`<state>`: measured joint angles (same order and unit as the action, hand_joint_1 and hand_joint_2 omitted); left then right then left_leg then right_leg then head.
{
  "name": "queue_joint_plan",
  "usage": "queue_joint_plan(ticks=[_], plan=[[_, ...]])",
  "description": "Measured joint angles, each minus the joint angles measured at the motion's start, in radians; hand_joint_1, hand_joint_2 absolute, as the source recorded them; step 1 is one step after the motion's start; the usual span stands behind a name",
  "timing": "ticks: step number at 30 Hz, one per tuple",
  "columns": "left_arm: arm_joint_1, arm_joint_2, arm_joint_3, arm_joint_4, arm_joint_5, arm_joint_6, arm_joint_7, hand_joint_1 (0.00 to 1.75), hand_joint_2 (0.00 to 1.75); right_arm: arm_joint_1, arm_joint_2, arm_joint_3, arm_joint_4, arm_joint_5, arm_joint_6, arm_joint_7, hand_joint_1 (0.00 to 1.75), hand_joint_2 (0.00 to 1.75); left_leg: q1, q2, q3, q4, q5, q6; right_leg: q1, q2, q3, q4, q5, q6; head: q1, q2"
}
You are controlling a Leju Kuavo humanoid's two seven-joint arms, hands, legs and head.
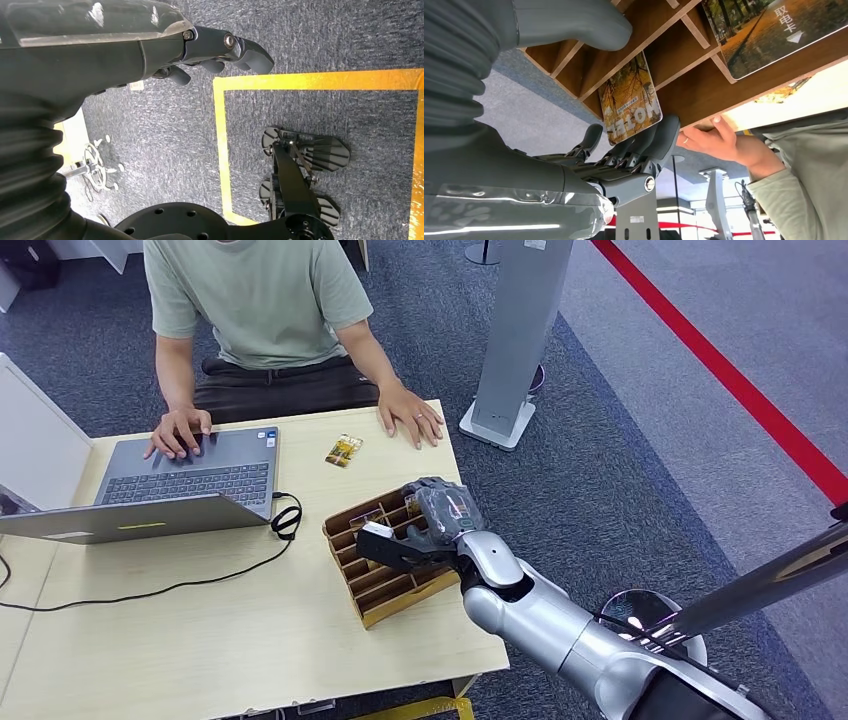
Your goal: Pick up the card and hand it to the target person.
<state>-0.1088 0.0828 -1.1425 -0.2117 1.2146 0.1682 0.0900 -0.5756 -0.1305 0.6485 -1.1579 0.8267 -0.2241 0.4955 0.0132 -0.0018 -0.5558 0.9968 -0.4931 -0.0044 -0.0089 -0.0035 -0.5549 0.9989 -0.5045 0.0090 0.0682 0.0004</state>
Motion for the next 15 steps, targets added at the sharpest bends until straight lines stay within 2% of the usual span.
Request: queue_joint_plan(ticks=[3,8,15], plan=[[0.000,0.000,0.000,0.000,0.000,0.000,0.000,0.00,1.75,0.000,0.000,0.000,0.002,0.000,0.000,0.000,0.71,1.75,0.000,0.000,0.000,0.000,0.000,0.000,0.000,0.000,0.000,0.000,0.000,0.000,0.000,0.000],[0.000,0.000,0.000,0.000,0.000,0.000,0.000,0.00,1.75,-0.001,0.000,0.000,0.004,-0.007,-0.002,-0.002,0.97,1.75,0.000,0.000,0.000,0.000,0.000,0.000,0.000,0.000,0.000,0.000,0.000,0.000,0.000,0.000],[0.000,0.000,0.000,0.000,0.000,0.000,0.000,0.00,1.75,-0.002,0.000,0.000,0.004,-0.009,-0.011,-0.002,1.02,1.75,0.000,0.000,0.000,0.000,0.000,0.000,0.000,0.000,0.000,0.000,0.000,0.000,0.000,0.000]])
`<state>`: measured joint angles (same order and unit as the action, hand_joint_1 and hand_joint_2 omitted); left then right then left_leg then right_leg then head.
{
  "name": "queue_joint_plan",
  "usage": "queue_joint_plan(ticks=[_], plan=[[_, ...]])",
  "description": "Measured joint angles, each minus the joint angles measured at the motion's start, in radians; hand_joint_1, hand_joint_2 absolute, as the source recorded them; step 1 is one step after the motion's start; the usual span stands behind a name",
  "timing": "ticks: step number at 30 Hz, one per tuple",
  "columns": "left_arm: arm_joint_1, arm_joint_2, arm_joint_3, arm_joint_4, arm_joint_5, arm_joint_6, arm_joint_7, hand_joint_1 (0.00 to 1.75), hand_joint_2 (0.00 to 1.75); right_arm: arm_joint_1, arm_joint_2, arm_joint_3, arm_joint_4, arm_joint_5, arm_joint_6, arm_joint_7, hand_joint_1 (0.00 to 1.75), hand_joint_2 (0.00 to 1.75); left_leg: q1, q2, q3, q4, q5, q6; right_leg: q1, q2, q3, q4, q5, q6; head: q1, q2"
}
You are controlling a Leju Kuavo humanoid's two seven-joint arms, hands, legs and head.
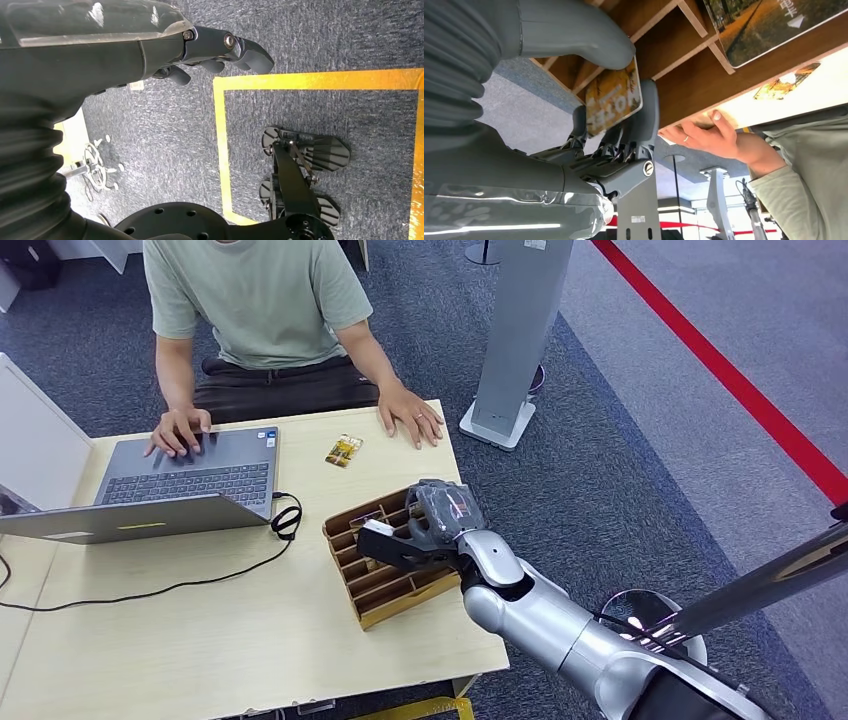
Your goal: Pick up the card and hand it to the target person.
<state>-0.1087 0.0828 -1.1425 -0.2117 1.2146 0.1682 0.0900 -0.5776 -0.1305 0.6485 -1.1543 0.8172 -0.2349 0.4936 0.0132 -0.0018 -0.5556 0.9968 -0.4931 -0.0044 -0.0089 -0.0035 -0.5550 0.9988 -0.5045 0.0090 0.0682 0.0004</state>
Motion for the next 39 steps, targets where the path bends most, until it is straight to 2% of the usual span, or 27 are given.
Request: queue_joint_plan(ticks=[12,26,39], plan=[[0.000,0.000,-0.001,0.000,-0.004,-0.002,0.000,0.00,1.75,0.000,0.000,0.000,-0.001,-0.002,-0.004,0.009,1.04,1.75,0.000,0.000,0.000,0.000,0.000,0.000,0.000,0.000,0.000,0.000,0.000,0.000,0.000,0.000],[0.000,0.000,-0.003,0.000,-0.005,-0.002,0.000,0.00,1.75,0.002,-0.002,-0.002,-0.002,0.000,-0.004,0.017,0.94,1.75,0.000,0.000,0.001,0.000,0.000,0.000,0.000,0.000,0.000,0.000,0.000,0.000,0.000,0.000],[0.000,0.000,-0.007,0.000,-0.005,-0.003,0.000,0.00,1.75,0.008,-0.023,-0.006,-0.035,0.002,0.002,0.035,1.00,1.75,0.000,0.000,0.000,0.000,0.000,0.000,0.000,0.000,0.000,0.000,0.000,0.000,0.000,0.000]])
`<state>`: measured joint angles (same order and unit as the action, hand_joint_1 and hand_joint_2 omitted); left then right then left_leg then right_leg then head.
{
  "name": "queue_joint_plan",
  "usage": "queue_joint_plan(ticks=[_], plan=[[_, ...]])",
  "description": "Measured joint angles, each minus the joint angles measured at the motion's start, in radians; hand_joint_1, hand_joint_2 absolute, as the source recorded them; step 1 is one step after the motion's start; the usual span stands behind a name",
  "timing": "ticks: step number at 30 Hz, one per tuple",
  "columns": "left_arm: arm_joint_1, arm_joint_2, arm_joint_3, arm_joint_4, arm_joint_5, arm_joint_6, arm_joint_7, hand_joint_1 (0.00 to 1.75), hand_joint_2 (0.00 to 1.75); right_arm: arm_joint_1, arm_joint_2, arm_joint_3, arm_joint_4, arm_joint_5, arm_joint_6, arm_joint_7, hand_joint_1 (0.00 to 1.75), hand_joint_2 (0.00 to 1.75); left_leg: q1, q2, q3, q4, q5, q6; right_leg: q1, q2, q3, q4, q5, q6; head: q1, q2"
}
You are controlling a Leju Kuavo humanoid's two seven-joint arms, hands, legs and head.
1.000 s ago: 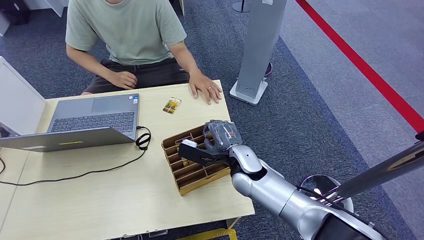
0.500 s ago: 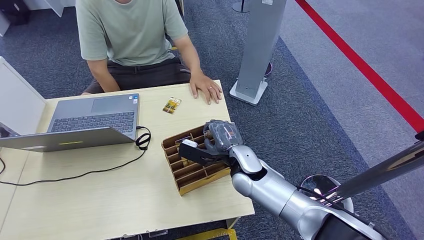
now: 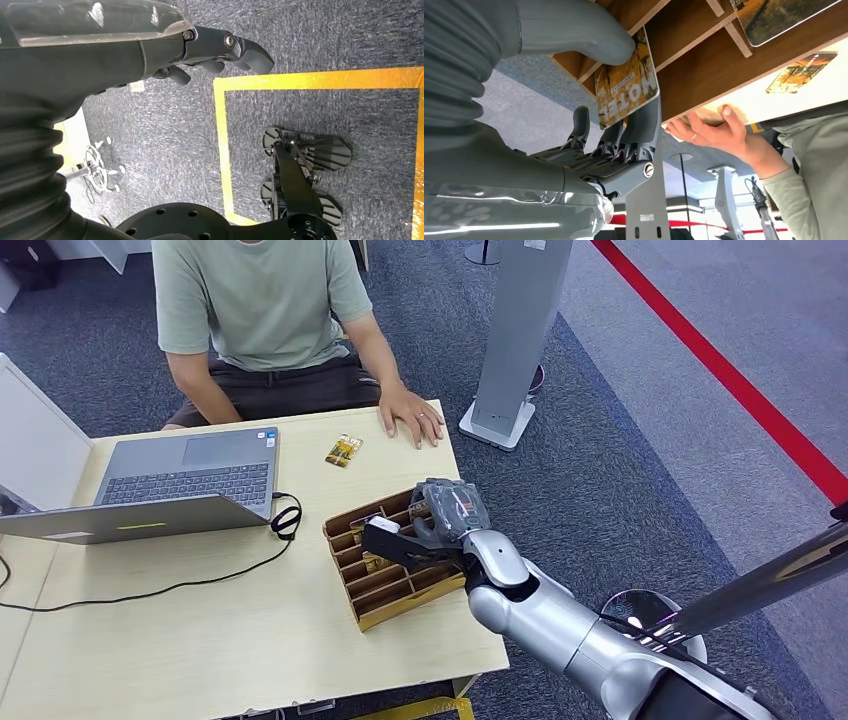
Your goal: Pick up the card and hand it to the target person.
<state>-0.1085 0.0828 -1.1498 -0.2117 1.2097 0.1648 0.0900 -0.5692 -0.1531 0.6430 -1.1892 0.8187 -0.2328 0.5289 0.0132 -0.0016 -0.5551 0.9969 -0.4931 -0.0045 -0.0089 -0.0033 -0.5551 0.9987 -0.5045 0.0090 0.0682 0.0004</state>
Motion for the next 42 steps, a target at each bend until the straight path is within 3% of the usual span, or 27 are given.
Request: queue_joint_plan(ticks=[4,10,12,33,42], plan=[[0.000,0.000,0.000,0.000,0.000,-0.001,0.000,0.00,1.75,0.006,-0.006,-0.006,-0.011,0.001,0.003,0.003,1.01,1.75,0.000,0.000,0.000,0.000,0.000,0.000,0.000,0.000,0.000,0.000,0.000,0.000,0.000,0.000],[0.000,0.000,0.000,0.000,0.000,-0.001,0.000,0.00,1.75,0.011,-0.012,-0.017,-0.025,0.001,0.007,0.004,1.63,1.75,0.000,0.000,0.000,0.000,0.000,0.000,0.000,0.000,0.000,0.000,0.000,0.000,0.000,0.000],[0.000,0.000,0.000,0.000,0.000,-0.001,0.000,0.00,1.75,0.011,-0.013,-0.019,-0.029,0.001,0.008,0.004,1.73,1.75,0.000,0.000,0.000,0.000,0.000,0.000,0.000,0.000,0.000,0.000,0.000,0.000,0.000,0.000],[0.000,0.000,-0.001,0.000,0.007,0.008,-0.021,0.00,1.75,0.017,-0.018,-0.024,-0.049,0.002,0.014,-0.010,1.75,1.75,0.000,0.000,0.000,0.000,0.000,0.000,0.000,0.000,0.000,0.000,0.000,0.000,0.000,0.000],[0.000,0.000,-0.001,0.000,0.010,0.006,-0.017,0.00,1.75,0.013,-0.013,-0.016,-0.152,0.015,0.020,-0.054,1.75,1.75,0.000,0.000,0.000,0.000,0.000,0.000,0.000,0.000,0.000,0.000,0.000,0.000,0.000,0.000]])
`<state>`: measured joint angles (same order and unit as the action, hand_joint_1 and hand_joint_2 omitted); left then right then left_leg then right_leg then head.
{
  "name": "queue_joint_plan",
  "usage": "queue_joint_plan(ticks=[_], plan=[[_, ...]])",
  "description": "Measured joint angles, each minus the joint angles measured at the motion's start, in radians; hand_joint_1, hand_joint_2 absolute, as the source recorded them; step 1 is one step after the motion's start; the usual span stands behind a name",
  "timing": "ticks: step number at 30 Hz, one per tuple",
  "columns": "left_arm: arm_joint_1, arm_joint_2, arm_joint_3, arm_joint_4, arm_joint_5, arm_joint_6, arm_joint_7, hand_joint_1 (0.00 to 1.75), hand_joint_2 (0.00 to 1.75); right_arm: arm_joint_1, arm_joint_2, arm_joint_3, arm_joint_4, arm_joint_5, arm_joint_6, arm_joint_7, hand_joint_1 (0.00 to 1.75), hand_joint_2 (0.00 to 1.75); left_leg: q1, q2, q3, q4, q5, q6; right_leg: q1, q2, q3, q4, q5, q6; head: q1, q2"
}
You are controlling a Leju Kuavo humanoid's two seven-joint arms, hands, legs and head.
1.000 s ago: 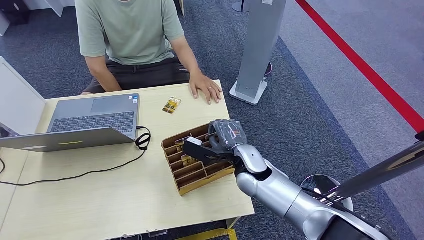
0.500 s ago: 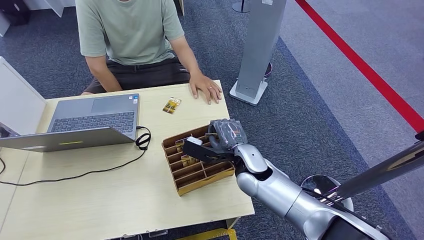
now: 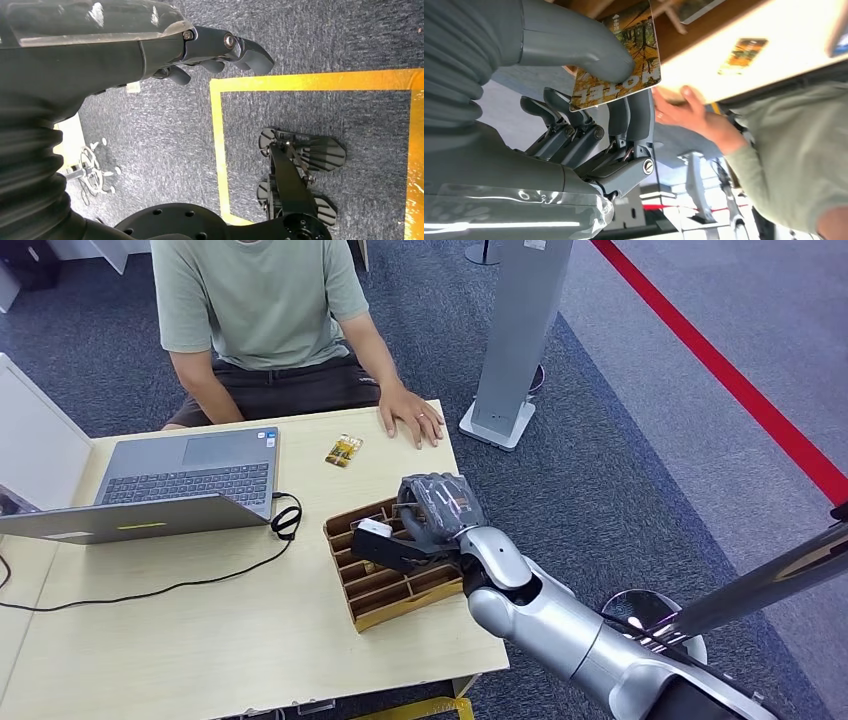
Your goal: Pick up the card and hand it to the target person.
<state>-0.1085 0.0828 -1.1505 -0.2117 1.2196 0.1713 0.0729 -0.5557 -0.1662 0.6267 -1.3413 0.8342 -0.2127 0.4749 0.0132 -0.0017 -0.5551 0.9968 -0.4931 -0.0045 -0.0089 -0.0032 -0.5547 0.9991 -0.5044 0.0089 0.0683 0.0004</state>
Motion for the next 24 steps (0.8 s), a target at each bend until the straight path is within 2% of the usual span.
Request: queue_joint_plan(ticks=[8,14,18,24], plan=[[0.000,0.000,0.000,0.000,-0.003,0.000,-0.001,0.00,1.75,-0.085,0.023,0.021,-0.113,0.008,-0.001,-0.042,1.75,1.75,0.000,0.000,0.000,0.000,0.001,0.000,0.000,0.000,0.000,0.000,0.000,0.000,0.000,0.000],[-0.001,0.000,-0.001,0.000,-0.011,-0.004,-0.002,0.00,1.75,-0.141,0.047,0.043,-0.129,-0.010,-0.015,-0.074,1.75,1.75,0.000,0.000,0.000,0.000,0.001,0.000,0.000,0.000,0.000,0.000,0.000,0.000,0.000,0.000],[-0.003,0.000,-0.008,0.000,-0.020,-0.008,-0.002,0.00,1.75,-0.188,0.071,0.066,-0.079,-0.017,-0.066,-0.114,1.75,1.75,0.000,0.000,-0.001,0.000,0.001,0.000,0.000,0.000,0.000,0.000,0.000,0.000,0.000,0.000],[-0.011,0.000,-0.027,0.000,-0.029,-0.014,0.000,0.00,1.75,-0.239,0.122,0.096,0.104,-0.024,-0.162,-0.175,1.75,1.75,0.000,-0.001,-0.001,0.000,0.001,0.000,0.000,-0.001,0.000,0.000,0.000,0.000,0.000,0.000]])
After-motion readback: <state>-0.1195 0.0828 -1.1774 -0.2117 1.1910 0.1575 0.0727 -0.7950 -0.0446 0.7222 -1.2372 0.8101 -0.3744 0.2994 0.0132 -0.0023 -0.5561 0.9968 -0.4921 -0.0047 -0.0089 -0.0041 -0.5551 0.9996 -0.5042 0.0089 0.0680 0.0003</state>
